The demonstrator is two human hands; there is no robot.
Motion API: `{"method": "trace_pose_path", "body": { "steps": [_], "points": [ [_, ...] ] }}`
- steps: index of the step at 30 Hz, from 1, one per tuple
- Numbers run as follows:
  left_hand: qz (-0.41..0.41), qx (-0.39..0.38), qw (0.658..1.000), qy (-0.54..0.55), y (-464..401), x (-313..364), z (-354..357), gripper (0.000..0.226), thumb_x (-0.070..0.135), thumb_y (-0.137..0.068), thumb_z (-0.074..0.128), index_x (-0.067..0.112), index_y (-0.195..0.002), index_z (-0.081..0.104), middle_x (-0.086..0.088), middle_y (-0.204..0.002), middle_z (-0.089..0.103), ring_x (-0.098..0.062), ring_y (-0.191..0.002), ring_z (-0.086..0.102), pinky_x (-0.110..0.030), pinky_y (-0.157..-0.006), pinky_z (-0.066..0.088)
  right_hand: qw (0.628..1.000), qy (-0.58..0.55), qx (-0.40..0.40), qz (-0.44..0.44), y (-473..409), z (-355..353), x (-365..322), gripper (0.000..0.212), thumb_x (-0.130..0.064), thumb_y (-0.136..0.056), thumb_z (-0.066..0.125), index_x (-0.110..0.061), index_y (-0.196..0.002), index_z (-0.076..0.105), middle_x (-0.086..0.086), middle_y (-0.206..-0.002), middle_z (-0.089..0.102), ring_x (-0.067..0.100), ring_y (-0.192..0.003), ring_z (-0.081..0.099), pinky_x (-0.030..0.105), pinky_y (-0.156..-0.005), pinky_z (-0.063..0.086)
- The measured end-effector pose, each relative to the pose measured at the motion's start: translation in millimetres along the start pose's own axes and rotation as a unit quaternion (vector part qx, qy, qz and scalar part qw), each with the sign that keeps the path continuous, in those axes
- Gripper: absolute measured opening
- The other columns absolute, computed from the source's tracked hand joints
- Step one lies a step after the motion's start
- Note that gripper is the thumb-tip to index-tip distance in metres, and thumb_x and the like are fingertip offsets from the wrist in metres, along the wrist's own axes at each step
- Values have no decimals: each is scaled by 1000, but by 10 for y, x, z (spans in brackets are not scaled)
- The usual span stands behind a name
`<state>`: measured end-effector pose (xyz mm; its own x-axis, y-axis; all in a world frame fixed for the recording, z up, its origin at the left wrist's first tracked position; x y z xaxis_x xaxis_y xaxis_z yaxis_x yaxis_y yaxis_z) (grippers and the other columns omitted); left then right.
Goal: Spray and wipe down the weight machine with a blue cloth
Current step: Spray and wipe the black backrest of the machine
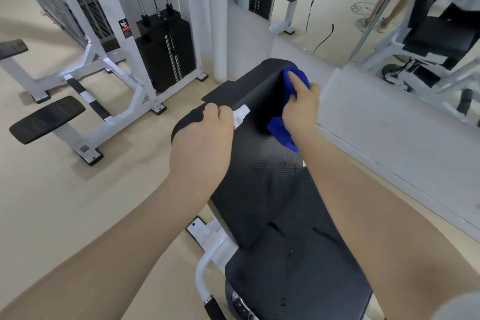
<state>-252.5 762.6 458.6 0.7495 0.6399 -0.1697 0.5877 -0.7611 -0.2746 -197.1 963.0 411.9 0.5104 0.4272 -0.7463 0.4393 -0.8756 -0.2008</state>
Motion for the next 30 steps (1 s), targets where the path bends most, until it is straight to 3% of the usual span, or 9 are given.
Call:
{"method": "trace_pose_path", "body": {
  "steps": [4,6,10,15,21,23,27,30],
  "points": [
    [-15,5,998,61,-15,17,-13,31,13,-64,80,10,-77,51,-6,-66,48,-9,-39,4,-15,-47,-2,963,83,-31,-256,367,137,-624,50,5,-80,43,-23,-114,67,15,-126,48,35,-104,46,42,-85,39],
    [-24,10,995,101,-4,9,-19,28,12,-68,77,8,-76,51,-8,-65,49,-11,-38,13,-14,-47,1,948,118,-51,-292,342,118,-692,49,5,-81,44,-24,-111,68,14,-126,49,36,-102,45,42,-85,37],
    [-52,20,994,89,28,23,-6,19,11,-74,71,7,-81,54,-8,-65,50,-11,-38,19,-14,-37,15,955,201,-57,-209,-280,-83,-412,55,2,-85,39,-34,-121,60,8,-134,40,33,-114,39,39,-94,32],
    [-59,10,998,-30,52,98,81,32,11,-72,73,8,-96,53,-10,-82,61,-16,-43,24,-21,-41,17,960,218,-86,-151,-581,-148,-443,59,4,-83,37,-34,-122,59,9,-134,38,33,-119,34,39,-98,28],
    [-68,32,996,-39,80,122,84,29,11,-75,68,5,-101,57,-16,-98,66,-25,-42,45,-23,-43,22,906,167,-135,-365,37,20,-655,51,0,-84,45,-25,-125,58,13,-134,41,33,-107,42,40,-91,37],
    [-68,43,996,-39,80,124,69,26,14,-78,63,5,-101,57,-16,-101,67,-27,-44,49,-24,-43,26,917,161,-135,-340,-232,-25,-544,51,1,-83,44,-25,-124,60,15,-130,43,35,-108,43,42,-92,39],
    [-72,53,996,-22,93,126,43,27,13,-76,63,4,-102,61,-17,-104,68,-29,-47,55,-24,-44,32,959,189,-127,-171,-886,-139,-242,56,-1,-83,40,-31,-127,56,13,-128,42,37,-112,45,41,-95,40],
    [-81,57,995,-17,96,122,24,28,13,-73,63,6,-101,61,-16,-103,68,-28,-48,55,-25,-43,35,951,197,-153,-183,-727,-65,-434,52,-1,-81,40,-27,-122,60,13,-125,42,37,-108,48,39,-88,41]
  ]
}}
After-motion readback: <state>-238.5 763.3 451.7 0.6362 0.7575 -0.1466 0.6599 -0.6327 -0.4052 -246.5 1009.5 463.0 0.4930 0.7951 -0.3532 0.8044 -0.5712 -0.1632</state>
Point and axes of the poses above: each hand's wrist, its own y-axis away from the middle knuckle, its own z-axis out of the palm, x = y × z, the point moved 5 cm from there along -y, towards the middle knuckle
